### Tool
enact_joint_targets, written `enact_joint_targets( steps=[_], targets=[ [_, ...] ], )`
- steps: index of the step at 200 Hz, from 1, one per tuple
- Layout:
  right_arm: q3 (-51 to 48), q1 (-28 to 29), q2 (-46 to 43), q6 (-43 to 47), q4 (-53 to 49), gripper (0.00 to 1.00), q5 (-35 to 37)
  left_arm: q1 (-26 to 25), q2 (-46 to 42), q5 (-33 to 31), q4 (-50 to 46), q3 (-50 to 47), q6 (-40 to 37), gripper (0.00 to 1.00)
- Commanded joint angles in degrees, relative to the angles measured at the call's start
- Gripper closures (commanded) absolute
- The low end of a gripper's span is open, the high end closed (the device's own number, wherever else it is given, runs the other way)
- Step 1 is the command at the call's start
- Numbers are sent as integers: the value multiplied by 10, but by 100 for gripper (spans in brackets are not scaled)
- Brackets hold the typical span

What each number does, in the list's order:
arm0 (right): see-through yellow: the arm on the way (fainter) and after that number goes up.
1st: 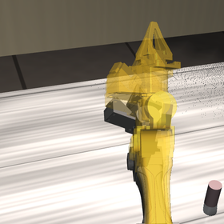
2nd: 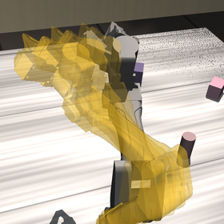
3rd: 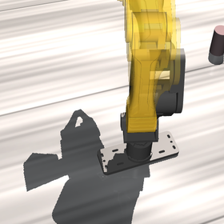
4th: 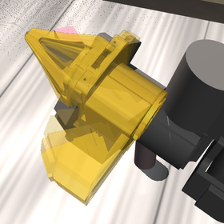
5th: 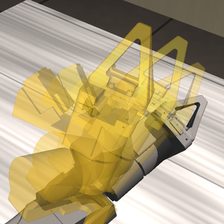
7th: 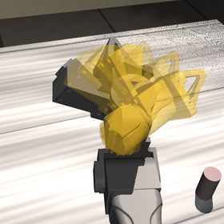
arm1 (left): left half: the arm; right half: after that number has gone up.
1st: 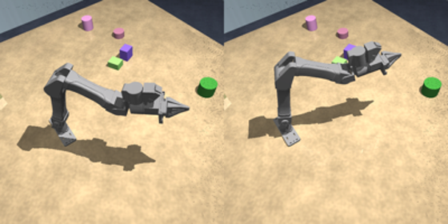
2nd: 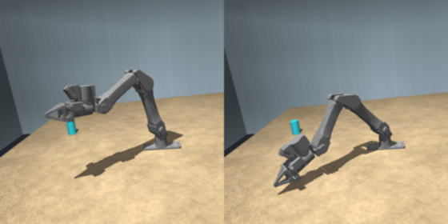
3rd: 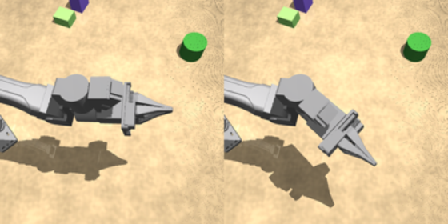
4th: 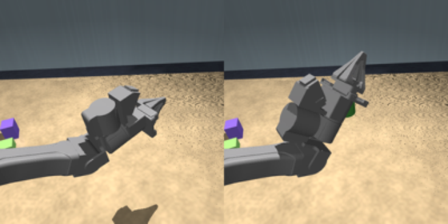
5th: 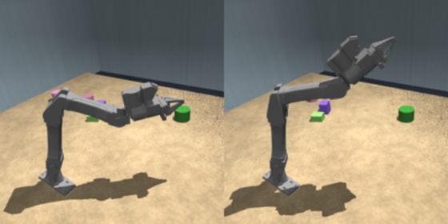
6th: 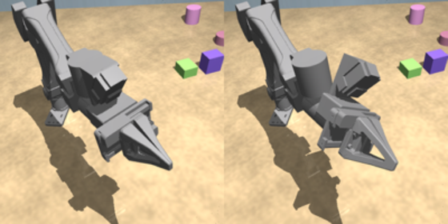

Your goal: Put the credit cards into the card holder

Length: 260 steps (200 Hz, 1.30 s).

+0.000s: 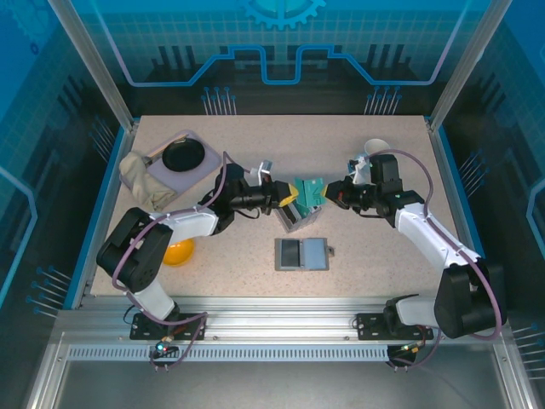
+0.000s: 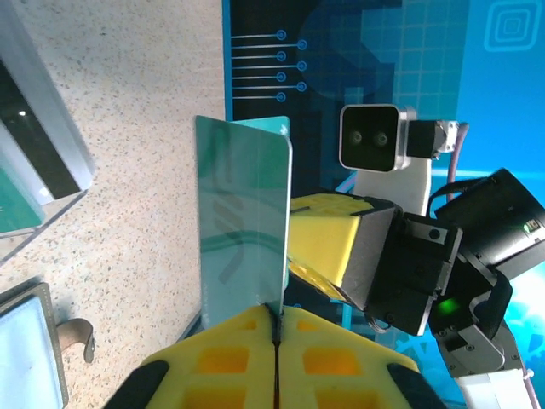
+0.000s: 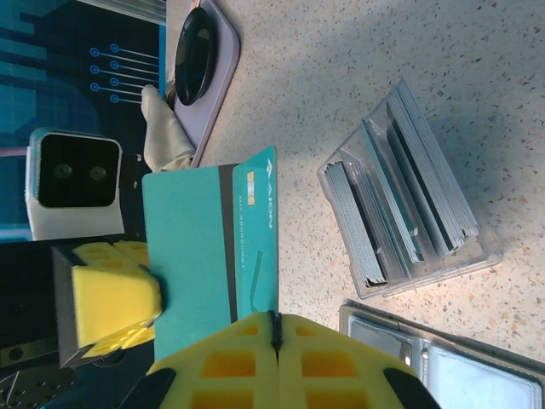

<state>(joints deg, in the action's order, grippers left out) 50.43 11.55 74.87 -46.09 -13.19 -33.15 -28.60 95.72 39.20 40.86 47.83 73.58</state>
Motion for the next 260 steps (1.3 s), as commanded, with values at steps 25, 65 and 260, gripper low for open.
enact_joint_targets(
  steps=[25, 65, 260],
  targets=[
    [10, -4, 13, 24, -25, 100, 2, 5, -15, -20, -46, -19, -33, 100],
    [56, 5, 38, 82, -74, 100, 28, 20, -46, -67, -127, -44, -65, 100],
    [230, 194, 255, 350, -195, 96, 353, 37, -154, -112, -277, -84, -146, 100]
  ],
)
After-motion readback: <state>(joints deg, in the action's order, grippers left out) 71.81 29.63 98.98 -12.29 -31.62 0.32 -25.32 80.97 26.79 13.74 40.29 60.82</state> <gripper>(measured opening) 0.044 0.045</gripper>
